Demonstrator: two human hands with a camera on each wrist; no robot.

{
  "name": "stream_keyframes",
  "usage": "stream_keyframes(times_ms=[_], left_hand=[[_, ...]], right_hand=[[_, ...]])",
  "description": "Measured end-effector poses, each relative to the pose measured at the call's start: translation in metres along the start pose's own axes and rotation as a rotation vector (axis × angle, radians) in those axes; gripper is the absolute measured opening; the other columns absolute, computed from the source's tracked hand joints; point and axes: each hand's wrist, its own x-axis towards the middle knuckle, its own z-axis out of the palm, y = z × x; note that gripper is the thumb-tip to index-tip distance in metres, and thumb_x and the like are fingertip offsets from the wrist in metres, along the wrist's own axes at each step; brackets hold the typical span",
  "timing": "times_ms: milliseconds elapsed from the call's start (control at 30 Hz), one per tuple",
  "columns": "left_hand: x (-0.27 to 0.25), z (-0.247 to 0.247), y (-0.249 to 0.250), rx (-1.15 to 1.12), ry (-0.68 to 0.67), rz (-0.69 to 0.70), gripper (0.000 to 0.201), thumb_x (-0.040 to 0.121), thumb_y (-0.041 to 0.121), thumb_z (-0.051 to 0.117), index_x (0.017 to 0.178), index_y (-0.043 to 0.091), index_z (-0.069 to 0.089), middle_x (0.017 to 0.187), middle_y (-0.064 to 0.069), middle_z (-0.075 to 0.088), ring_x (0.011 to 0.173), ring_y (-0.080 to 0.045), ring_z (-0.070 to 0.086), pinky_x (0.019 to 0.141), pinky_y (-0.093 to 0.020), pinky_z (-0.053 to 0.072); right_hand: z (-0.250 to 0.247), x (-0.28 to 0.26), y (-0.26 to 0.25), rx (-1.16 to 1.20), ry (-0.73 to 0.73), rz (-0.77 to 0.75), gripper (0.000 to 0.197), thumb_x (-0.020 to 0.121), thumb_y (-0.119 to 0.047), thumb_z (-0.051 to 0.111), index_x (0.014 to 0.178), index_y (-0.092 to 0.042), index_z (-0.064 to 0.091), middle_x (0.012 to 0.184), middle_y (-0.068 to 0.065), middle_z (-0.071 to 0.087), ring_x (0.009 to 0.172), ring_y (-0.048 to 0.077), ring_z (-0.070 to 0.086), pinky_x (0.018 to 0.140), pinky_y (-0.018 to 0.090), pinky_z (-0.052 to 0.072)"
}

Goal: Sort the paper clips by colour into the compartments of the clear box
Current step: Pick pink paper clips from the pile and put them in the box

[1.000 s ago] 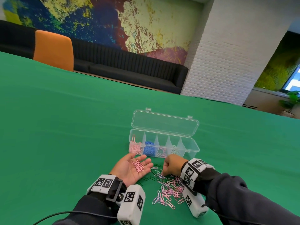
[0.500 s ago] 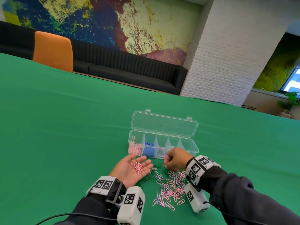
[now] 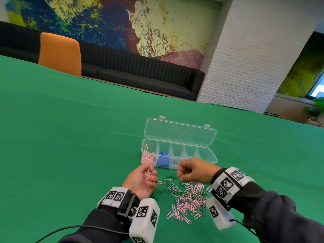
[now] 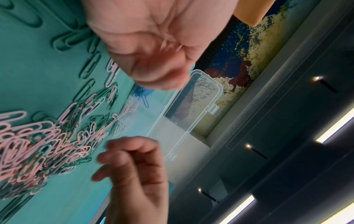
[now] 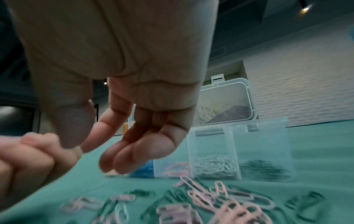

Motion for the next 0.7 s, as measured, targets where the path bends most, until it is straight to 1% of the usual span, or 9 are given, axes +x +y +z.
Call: stream_keyframes(times_ms=[67,167,233,300,367,467,567,633,700], left_hand=[[-0.001,-0.001,0.003,0.034,-0.015,0.015,0.039,0.098,0.025,0.036,0.061,0.015,0.037,0.041,0.003,0.036,0.025,-0.005,0.03,0.025,-0.01,0.018],[0.001,-0.002,0.005,0.064,-0.044,0.016,0.046,0.1,0.031,0.034,0.056,0.018,0.034,0.038,0.005,0.028,0.023,-0.005,0.024,0.024,-0.01,0.015],[0.002,-0.002,0.005,0.064,-0.049,0.021,0.044,0.1,0.031,0.033,0.058,0.018,0.033,0.038,0.005,0.028,0.023,-0.005,0.024,0.024,-0.01,0.015],[0.003,-0.004,0.006,0.051,-0.02,0.04,0.041,0.1,0.03,0.034,0.061,0.018,0.034,0.039,0.005,0.03,0.024,-0.005,0.026,0.025,-0.01,0.016],[0.004,-0.008,0.008,0.033,0.033,0.069,0.037,0.099,0.029,0.035,0.064,0.016,0.038,0.043,0.004,0.036,0.027,-0.006,0.032,0.027,-0.01,0.022],[0.003,-0.009,0.01,-0.013,0.102,0.116,0.041,0.1,0.035,0.03,0.073,0.01,0.048,0.053,-0.003,0.049,0.036,-0.012,0.047,0.035,-0.013,0.038],[0.001,-0.005,0.01,-0.049,0.081,0.139,0.049,0.102,0.036,0.024,0.081,0.004,0.055,0.065,-0.014,0.06,0.047,-0.02,0.06,0.044,-0.02,0.05],[0.001,-0.003,0.007,-0.045,0.04,0.122,0.052,0.102,0.036,0.022,0.087,0.001,0.057,0.072,-0.019,0.064,0.054,-0.025,0.065,0.049,-0.027,0.054],[0.0,-0.002,0.005,-0.03,0.015,0.097,0.053,0.101,0.037,0.023,0.091,-0.001,0.058,0.076,-0.021,0.066,0.059,-0.028,0.067,0.052,-0.031,0.056]], right_hand=[[0.009,-0.007,0.005,-0.13,-0.157,0.051,0.02,0.089,-0.012,0.059,0.078,-0.028,0.054,0.076,-0.012,0.056,0.067,0.001,0.052,0.068,0.014,0.048],[0.021,-0.012,0.01,-0.283,-0.296,0.087,0.018,0.087,-0.009,0.059,0.086,-0.027,0.063,0.073,-0.013,0.056,0.066,0.004,0.051,0.073,0.022,0.047],[0.024,-0.008,0.012,-0.269,-0.217,0.077,0.021,0.087,-0.007,0.058,0.102,-0.02,0.065,0.083,-0.009,0.059,0.073,0.006,0.054,0.076,0.021,0.048],[0.022,-0.005,0.012,-0.271,-0.08,0.065,0.026,0.087,-0.005,0.055,0.108,-0.019,0.062,0.09,-0.006,0.058,0.077,0.008,0.054,0.076,0.019,0.048],[0.019,-0.005,0.007,-0.313,-0.017,0.037,0.023,0.087,-0.002,0.051,0.098,-0.02,0.06,0.088,-0.006,0.055,0.078,0.008,0.052,0.078,0.02,0.049],[0.024,-0.013,0.0,-0.332,-0.123,0.005,0.016,0.087,-0.004,0.052,0.087,-0.018,0.058,0.085,-0.006,0.056,0.076,0.006,0.052,0.067,0.011,0.043],[0.04,-0.023,-0.001,-0.393,-0.213,0.024,0.007,0.084,-0.014,0.063,0.086,-0.019,0.058,0.078,-0.009,0.055,0.078,0.011,0.052,0.07,0.019,0.041],[0.05,-0.023,0.003,-0.485,-0.151,0.058,0.014,0.084,-0.02,0.064,0.08,-0.022,0.051,0.079,-0.006,0.054,0.079,0.015,0.05,0.071,0.022,0.038],[0.055,-0.022,0.003,-0.531,-0.082,0.074,0.009,0.087,-0.018,0.058,0.083,-0.019,0.051,0.086,-0.001,0.055,0.08,0.017,0.049,0.072,0.024,0.038]])
